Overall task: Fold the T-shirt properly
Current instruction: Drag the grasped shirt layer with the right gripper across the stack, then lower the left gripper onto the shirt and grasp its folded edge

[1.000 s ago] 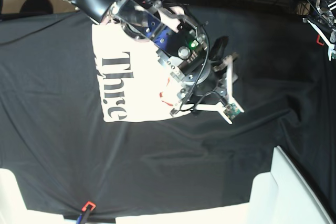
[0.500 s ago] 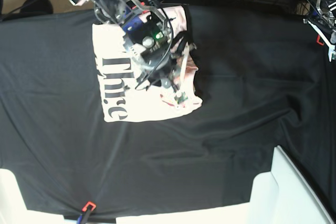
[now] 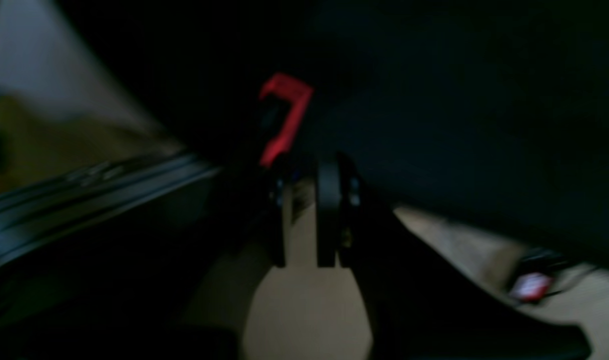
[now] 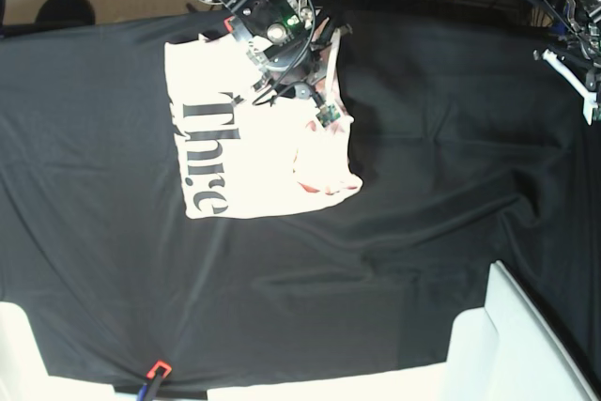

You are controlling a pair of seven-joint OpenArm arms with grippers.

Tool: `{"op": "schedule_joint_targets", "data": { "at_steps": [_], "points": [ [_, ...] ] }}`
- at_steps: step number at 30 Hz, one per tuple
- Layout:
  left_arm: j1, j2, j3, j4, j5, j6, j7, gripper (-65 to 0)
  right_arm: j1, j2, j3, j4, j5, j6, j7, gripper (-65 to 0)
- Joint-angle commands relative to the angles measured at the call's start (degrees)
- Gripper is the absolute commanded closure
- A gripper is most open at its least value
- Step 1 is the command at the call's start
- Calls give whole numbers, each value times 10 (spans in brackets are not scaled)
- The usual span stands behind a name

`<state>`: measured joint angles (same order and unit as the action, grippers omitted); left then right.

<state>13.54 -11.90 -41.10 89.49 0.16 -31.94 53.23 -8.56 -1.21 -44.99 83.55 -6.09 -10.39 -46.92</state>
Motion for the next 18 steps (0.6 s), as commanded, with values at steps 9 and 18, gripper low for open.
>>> {"op": "schedule_joint_targets", "data": {
  "at_steps": [9, 18],
  "points": [
    [0, -12, 91, 11, -120, 2, 62, -138, 26, 12, 5, 180, -5, -3, -90, -25],
    [-25, -27, 175, 3, -477, 1, 147, -635, 22, 13, 86, 188, -4, -3, -124, -25]
  ]
}}
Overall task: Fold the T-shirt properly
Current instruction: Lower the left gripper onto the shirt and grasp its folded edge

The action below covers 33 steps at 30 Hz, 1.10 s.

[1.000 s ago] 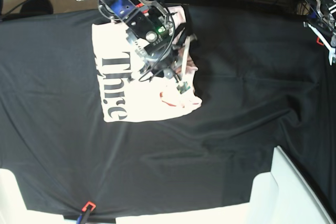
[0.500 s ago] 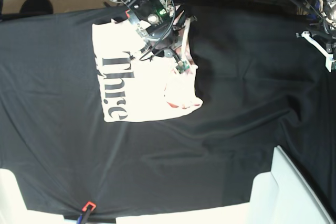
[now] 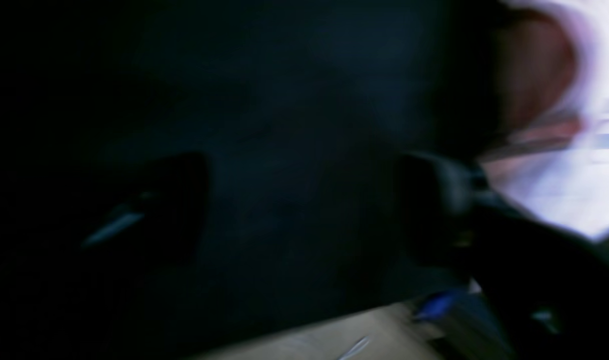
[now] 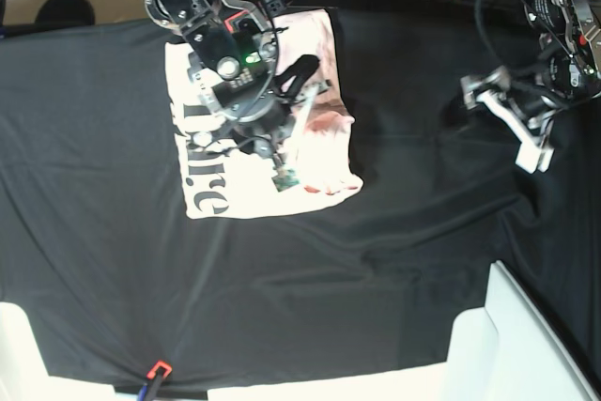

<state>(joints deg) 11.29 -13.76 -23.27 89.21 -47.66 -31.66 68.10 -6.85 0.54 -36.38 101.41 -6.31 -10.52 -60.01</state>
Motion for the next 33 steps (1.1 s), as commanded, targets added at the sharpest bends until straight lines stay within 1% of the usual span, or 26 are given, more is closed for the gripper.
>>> {"op": "schedule_joint_targets", "data": {
  "at_steps": [1, 3, 4, 7, 10, 13, 18, 21, 24, 27, 30, 33],
  "points": [
    [-3, -9, 6, 4, -31, -2, -2, -650, 3, 2, 1, 10, -2, -1, 7, -25],
    [-18, -7, 30, 1, -73, 1, -2, -650, 3, 12, -1, 9, 0, -1, 7, -25],
    [-24, -5, 49, -5, -81, 1, -1, -650, 2, 14, 0, 10, 0, -1, 7, -25],
    [-46, 1, 101, -54, -84, 1, -4, -650, -5, 14, 4, 11, -1, -1, 7, -25],
    [-68, 21, 129, -108, -84, 1, -4, -650, -6, 15, 4, 10, -1, -1, 7, -25],
    [-83, 46, 145, -134, -84, 1, -4, -650, -7, 22, 0, 10, 1, -1, 7, -25],
    [-90, 67, 179, -144, -84, 1, -5, -650, -17, 22, 4, 11, 1, -1, 7, -25],
    [-102, 84, 183, -149, -80, 1, -5, -650, -20, 23, 2, 10, 1, -1, 7, -25],
    [-110, 92, 203, -180, -80, 1, -6, -650, -27, 22, 3, 12, 1, -1, 8, -25],
    [-125, 95, 226, -219, -80, 1, -8, -650, -37, 23, 4, 13, 1, -1, 26, -25],
    [-129, 105, 247, -246, -80, 1, -41, -650, -48, 23, 4, 10, 0, -1, 42, -25],
    [-138, 106, 297, -267, -80, 1, -71, -650, -51, 23, 5, 10, 0, -1, 48, -25]
  ]
}}
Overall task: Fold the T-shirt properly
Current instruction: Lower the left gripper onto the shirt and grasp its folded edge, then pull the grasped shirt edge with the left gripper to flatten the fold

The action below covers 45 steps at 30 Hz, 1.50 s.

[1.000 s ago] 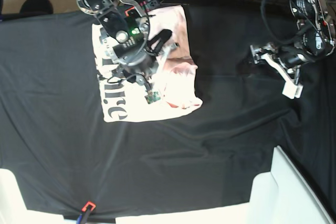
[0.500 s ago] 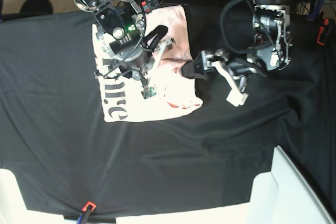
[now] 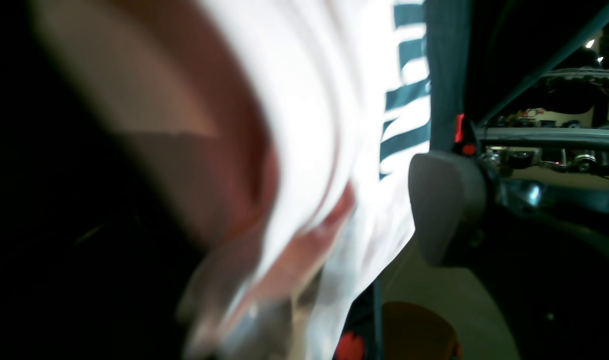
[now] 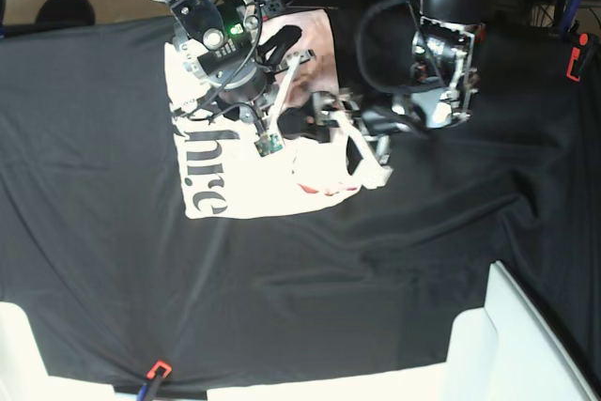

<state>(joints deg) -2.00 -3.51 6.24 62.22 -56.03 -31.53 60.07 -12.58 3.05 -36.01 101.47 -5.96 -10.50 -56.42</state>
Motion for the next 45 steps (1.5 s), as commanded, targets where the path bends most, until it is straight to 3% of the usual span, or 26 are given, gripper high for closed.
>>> {"op": "schedule_joint_targets", "data": {
  "at_steps": [1, 7, 8, 11, 15, 16, 19, 24, 30, 41, 45],
  "points": [
    [-7, 3, 15, -3, 3, 0, 4, -650, 6, -2, 1, 9, -3, -1, 12, -25],
    [-13, 14, 65, -12, 3, 0, -9, -650, 6, 3, 1, 9, -3, -1, 12, -25],
    [-14, 14, 65, -12, 3, 0, -9, -626, 6, 3, 1, 9, -3, -1, 12, -25],
    [-14, 14, 65, -13, 3, 0, -13, -415, 6, 3, 1, 9, -4, -1, 12, -25],
    [-14, 9, 65, -13, 4, 0, -16, -55, 6, 5, 2, 9, -5, -1, 12, -25],
    [-17, 6, 66, -13, 8, 2, -13, 0, 6, 10, 2, 9, -5, -1, 12, -25],
    [-28, -2, 83, -13, 43, 30, -12, 0, 7, 12, 11, 13, -5, -2, 13, -25],
    [-44, -8, 81, 7, 118, 68, -12, 0, -11, -1, 117, 47, -4, -2, 13, -25],
    [-76, -23, 85, 43, 224, 70, -11, 0, -22, -2, 172, 62, -6, -2, 7, -106],
    [-144, -7, 87, 42, 466, 70, 12, 0, -18, 2, 201, 62, -3, -2, -17, -78],
    [-169, -6, 87, 42, 555, 67, 9, 0, -18, -11, 220, 62, -3, -2, -17, -77]
  ]
}}
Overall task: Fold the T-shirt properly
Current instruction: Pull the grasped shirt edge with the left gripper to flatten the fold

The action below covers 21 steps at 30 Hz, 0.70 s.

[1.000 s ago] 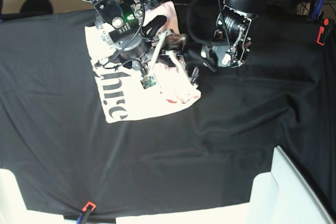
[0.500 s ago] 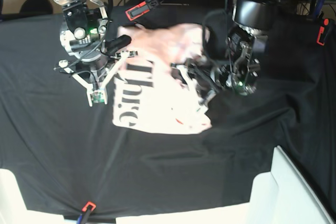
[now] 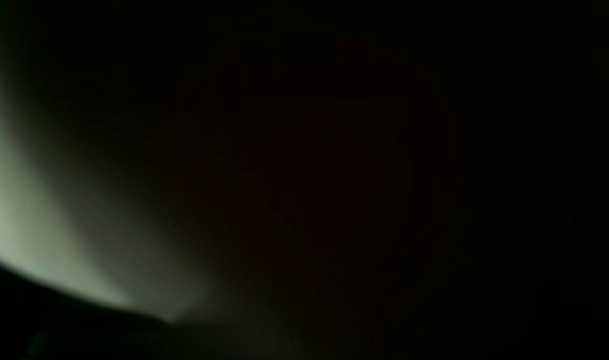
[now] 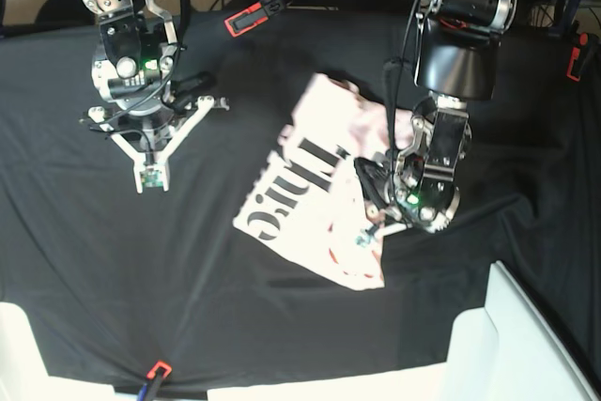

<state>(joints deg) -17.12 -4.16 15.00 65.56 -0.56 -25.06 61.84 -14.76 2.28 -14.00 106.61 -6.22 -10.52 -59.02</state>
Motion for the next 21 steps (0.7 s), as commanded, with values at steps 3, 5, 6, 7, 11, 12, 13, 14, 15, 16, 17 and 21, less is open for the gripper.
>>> {"op": "schedule_joint_targets", "data": {
  "at_steps": [3, 5, 6, 7, 11, 12, 13, 14, 15, 16, 17, 21],
  "points": [
    [-40, 1, 40, -2, 54, 1, -9, 0, 4, -7, 3, 10, 0, -2, 9, -77],
    [-58, -1, 91, -27, 75, 1, -9, 0, 4, -8, 2, 10, 0, -1, 9, -77],
    [-66, -1, 116, -44, 82, 1, -10, 0, 4, -8, 1, 10, 0, 0, 9, -77],
    [-72, 0, 135, -58, 86, 1, -10, 0, 4, -8, 1, 10, 0, 0, 9, -77],
    [-89, 2, 182, -87, 88, 1, -40, 0, 3, -16, 2, 10, 0, 1, 9, -77],
    [-92, 2, 188, -91, 88, 1, -60, 0, 2, -16, 0, 10, 0, 1, 9, -77],
    [-98, 2, 192, -97, 88, 1, -74, 0, 2, -16, 0, 10, 0, 1, 9, -77],
    [-107, 2, 199, -107, 88, 1, -86, 0, 2, -16, 0, 10, 0, 1, 9, -77],
    [-117, 2, 206, -122, 89, 1, -98, 0, 1, -16, 0, 10, 0, 1, 9, -75],
    [-127, 2, 213, -139, 89, 1, -108, 0, 1, -16, 1, 10, 0, 1, 10, -75],
    [-139, 2, 225, -158, 89, 1, -122, 0, 0, -17, 2, 10, 0, 1, 10, -74],
    [-179, 2, 284, -215, 89, 2, -184, 0, 0, -20, 5, 10, -1, -2, 10, 0]
  ]
}}
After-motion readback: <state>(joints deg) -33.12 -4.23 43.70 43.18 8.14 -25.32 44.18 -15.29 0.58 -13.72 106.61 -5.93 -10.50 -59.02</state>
